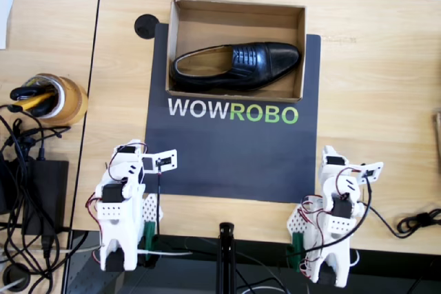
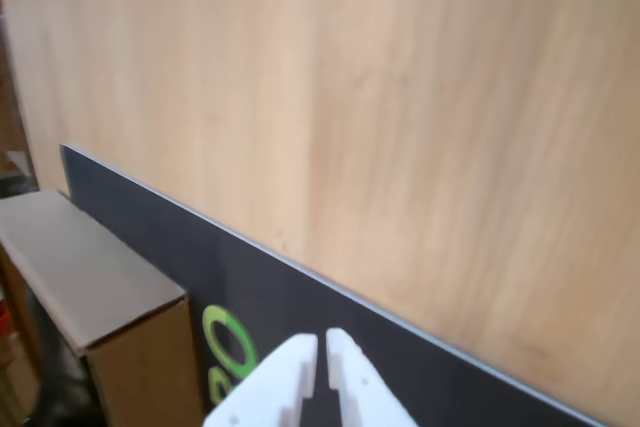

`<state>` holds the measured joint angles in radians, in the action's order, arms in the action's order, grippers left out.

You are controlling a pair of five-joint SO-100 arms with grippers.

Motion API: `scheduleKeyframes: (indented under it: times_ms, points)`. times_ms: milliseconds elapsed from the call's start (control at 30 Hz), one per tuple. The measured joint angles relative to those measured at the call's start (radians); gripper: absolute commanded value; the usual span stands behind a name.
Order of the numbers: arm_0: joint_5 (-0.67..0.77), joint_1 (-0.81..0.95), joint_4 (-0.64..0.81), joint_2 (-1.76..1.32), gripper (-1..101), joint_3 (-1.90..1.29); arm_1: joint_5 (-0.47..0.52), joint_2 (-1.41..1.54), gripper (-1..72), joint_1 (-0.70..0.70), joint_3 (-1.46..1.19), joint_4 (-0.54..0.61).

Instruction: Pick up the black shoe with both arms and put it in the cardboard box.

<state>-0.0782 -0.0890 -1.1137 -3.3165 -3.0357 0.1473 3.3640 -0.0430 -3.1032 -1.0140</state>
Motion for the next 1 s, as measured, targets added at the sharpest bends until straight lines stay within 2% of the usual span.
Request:
scheduleKeyframes:
  times_ms: [300, 600, 667, 1000]
  points:
    - [-0.017, 0.009, 0.000, -0.002, 0, 0.000, 0.057, 0.000, -0.1, -0.002, -0.012, 0.009]
    - [0.018, -0.021, 0.000, -0.002, 0, 0.000, 0.034, 0.000, 0.2, -0.002, -0.012, 0.009]
    - [0.020, -0.035, 0.000, -0.002, 0, 0.000, 0.034, 0.000, 5.2, -0.002, -0.012, 0.009]
    - [0.021, -0.028, 0.000, -0.002, 0, -0.003, 0.038, 0.000, 4.7, -0.002, -0.012, 0.009]
